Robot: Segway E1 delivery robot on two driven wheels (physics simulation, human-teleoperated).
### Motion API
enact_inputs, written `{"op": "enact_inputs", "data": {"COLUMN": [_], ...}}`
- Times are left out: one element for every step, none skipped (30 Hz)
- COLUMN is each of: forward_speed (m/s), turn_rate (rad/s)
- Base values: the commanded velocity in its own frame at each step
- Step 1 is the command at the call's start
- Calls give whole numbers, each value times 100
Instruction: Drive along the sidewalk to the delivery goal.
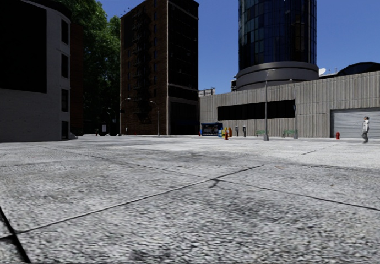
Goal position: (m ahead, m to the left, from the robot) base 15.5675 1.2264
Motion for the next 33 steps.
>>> {"op": "enact_inputs", "data": {"forward_speed": [200, 200, 200, 200, 200, 200, 200, 200, 200, 200, 200, 200, 200, 200, 200, 200, 200, 200, 200, 200, 200, 200, 200, 200, 200, 200, 200, 200, 200, 200, 200, 200, 200], "turn_rate": [0, 0, 0, 0, 0, 0, 0, 0, 0, 0, 0, 0, 0, 0, 0, 0, 0, 0, 0, 0, 0, 0, 0, 0, 0, 0, 0, 0, 0, 0, 0, 0, 0]}}
